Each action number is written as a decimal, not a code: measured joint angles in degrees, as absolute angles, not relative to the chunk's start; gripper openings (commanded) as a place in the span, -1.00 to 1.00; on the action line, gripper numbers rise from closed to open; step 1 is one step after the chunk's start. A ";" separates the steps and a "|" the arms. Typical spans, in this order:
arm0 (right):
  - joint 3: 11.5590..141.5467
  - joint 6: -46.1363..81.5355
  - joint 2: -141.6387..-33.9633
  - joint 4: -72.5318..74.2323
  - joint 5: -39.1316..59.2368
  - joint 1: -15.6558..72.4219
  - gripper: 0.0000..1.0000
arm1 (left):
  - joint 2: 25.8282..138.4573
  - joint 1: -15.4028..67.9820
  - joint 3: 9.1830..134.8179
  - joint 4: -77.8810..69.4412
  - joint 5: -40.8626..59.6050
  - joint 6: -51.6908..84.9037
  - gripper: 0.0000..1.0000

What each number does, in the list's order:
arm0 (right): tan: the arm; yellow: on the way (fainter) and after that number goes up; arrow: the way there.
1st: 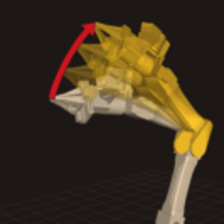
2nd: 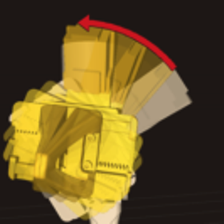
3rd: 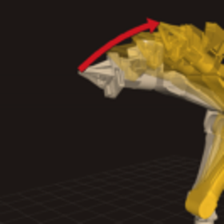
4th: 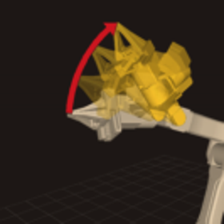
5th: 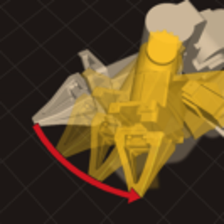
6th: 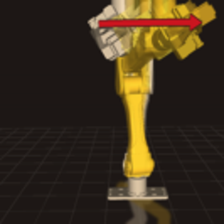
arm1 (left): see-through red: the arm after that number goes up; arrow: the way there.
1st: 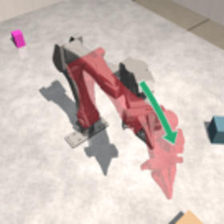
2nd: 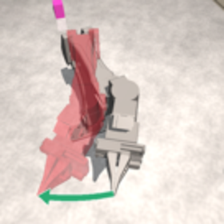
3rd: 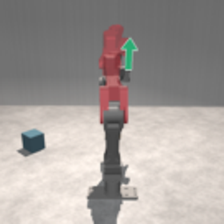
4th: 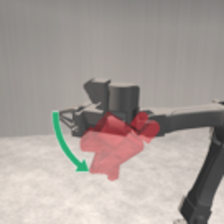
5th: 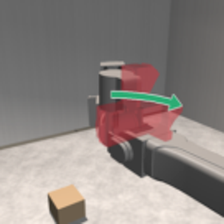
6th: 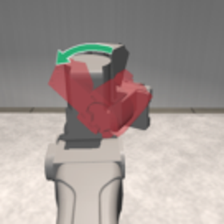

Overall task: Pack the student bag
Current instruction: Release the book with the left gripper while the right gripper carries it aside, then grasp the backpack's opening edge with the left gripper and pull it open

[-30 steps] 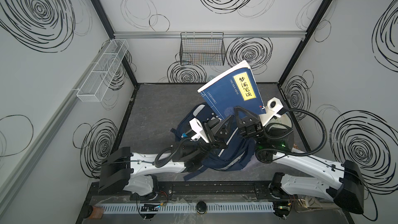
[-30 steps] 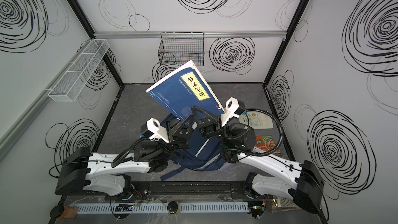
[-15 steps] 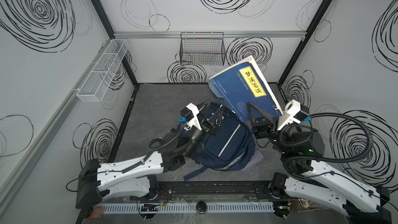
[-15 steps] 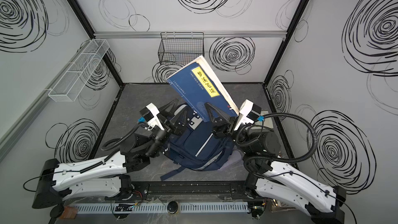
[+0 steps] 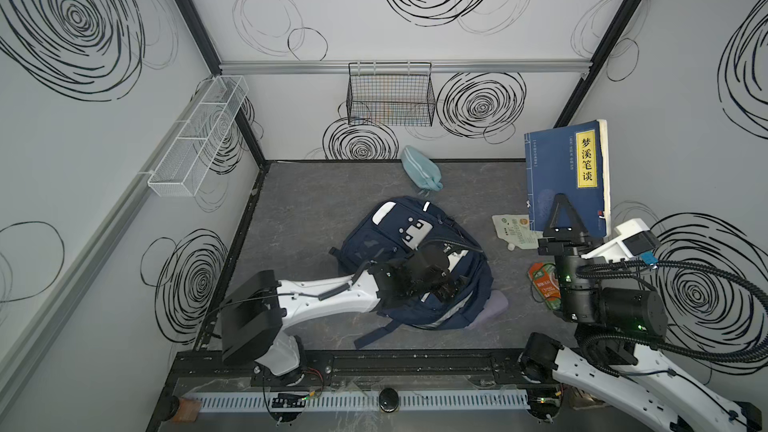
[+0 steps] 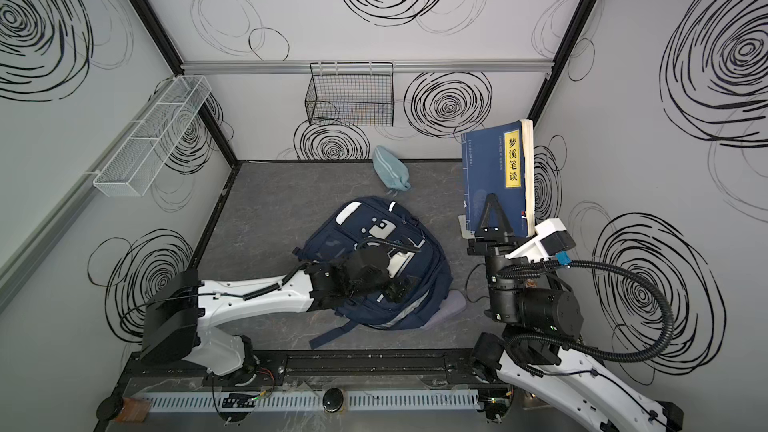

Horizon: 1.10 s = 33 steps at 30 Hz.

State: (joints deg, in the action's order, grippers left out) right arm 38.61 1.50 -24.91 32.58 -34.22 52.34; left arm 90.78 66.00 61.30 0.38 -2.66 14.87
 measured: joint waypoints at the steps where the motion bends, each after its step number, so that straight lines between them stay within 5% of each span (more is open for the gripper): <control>1: 38.61 1.54 -24.91 32.58 -34.52 52.10 -1.00 | 92.68 66.52 62.92 1.72 -2.00 14.90 0.46; 14: 38.39 4.78 -25.67 31.33 -34.26 48.34 -1.00 | 104.03 67.79 72.95 13.69 1.48 15.73 0.17; 23: 38.39 8.38 -27.09 29.67 -30.87 45.21 -1.00 | 104.05 66.28 72.95 13.74 4.71 17.50 -1.00; 33: 36.38 12.32 -27.77 28.88 -28.03 43.20 -1.00 | 100.12 65.47 72.05 13.52 3.44 18.70 -1.00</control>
State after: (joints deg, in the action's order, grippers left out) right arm 36.38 12.32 -27.77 28.88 -28.03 43.20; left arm 100.12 65.47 72.05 13.52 3.44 18.70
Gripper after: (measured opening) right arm 0.115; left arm 0.059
